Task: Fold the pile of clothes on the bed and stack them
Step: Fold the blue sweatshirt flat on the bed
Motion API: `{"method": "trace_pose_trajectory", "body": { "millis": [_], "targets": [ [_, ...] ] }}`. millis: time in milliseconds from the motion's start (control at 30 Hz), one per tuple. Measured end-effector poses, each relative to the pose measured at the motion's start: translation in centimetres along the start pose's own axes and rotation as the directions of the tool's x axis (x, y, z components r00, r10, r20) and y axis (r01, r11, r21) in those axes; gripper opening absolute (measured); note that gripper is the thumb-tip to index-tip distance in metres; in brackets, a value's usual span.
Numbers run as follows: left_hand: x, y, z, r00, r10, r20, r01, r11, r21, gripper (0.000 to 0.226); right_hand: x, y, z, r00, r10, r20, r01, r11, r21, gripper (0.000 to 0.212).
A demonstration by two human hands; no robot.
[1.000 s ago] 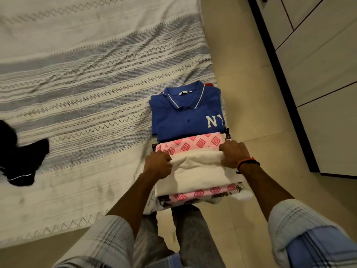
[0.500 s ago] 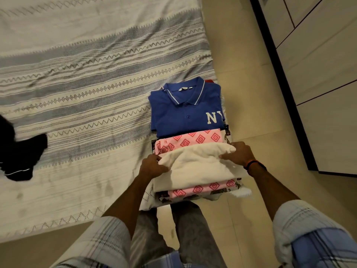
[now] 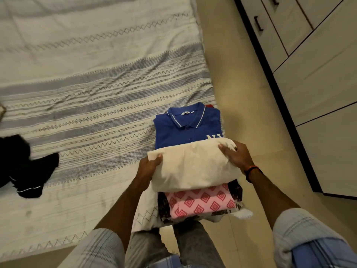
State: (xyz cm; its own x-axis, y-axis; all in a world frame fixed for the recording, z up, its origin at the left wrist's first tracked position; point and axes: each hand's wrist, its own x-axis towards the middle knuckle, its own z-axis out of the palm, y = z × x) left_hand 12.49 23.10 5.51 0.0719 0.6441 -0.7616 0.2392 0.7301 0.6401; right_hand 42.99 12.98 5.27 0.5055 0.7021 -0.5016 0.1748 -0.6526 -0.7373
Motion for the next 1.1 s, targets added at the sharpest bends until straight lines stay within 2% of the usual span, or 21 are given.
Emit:
{"method": "trace_pose_trajectory", "body": {
  "millis": [67, 200, 300, 500, 600, 800, 933, 1033, 1100],
  "targets": [
    [0.5, 1.4, 0.0, 1.000, 0.011, -0.021, -0.011, 1.000, -0.006, 0.033, 1.0, -1.3, 0.0, 1.000, -0.004, -0.021, 0.004, 1.000, 0.017, 0.050],
    [1.7, 4.0, 0.3, 0.997, 0.063, -0.038, -0.064, 0.998, -0.023, 0.023, 3.6, -3.1, -0.1, 0.999, -0.037, -0.032, 0.038, 0.999, 0.029, 0.060],
    [2.6, 5.5, 0.7, 0.996, 0.074, -0.043, -0.076, 0.996, -0.042, 0.014, 5.4, -3.9, -0.2, 1.000, 0.003, -0.011, -0.002, 0.999, 0.052, 0.052],
    [3.8, 6.5, 0.9, 0.996, 0.071, -0.048, -0.073, 0.997, -0.038, 0.014, 7.0, -5.0, -0.3, 1.000, -0.006, 0.014, 0.006, 0.999, 0.037, 0.034],
    [4.8, 8.0, 1.2, 0.992, 0.086, -0.093, -0.090, 0.995, -0.039, 0.014, 8.0, -6.1, -0.4, 1.000, -0.010, -0.017, 0.011, 0.994, 0.105, 0.029],
    [6.5, 12.3, 0.5, 0.989, 0.120, -0.081, -0.126, 0.990, -0.062, 0.022, 10.2, -10.2, -0.9, 0.994, -0.105, -0.028, 0.109, 0.974, 0.199, 0.028],
    [7.0, 16.3, 0.5, 0.980, 0.164, -0.110, -0.175, 0.980, -0.098, 0.028, 11.9, -14.4, -1.3, 0.983, -0.165, -0.083, 0.180, 0.957, 0.226, 0.023],
    [6.6, 19.4, 0.8, 0.961, 0.239, -0.140, -0.258, 0.956, -0.141, 0.020, 12.3, -17.7, -1.8, 0.961, -0.247, -0.125, 0.271, 0.933, 0.235, 0.010],
    [6.0, 21.4, 1.0, 0.951, 0.262, -0.162, -0.284, 0.949, -0.134, 0.017, 12.2, -19.8, -2.3, 0.936, -0.309, -0.167, 0.340, 0.916, 0.213, 0.015]
  ]
}}
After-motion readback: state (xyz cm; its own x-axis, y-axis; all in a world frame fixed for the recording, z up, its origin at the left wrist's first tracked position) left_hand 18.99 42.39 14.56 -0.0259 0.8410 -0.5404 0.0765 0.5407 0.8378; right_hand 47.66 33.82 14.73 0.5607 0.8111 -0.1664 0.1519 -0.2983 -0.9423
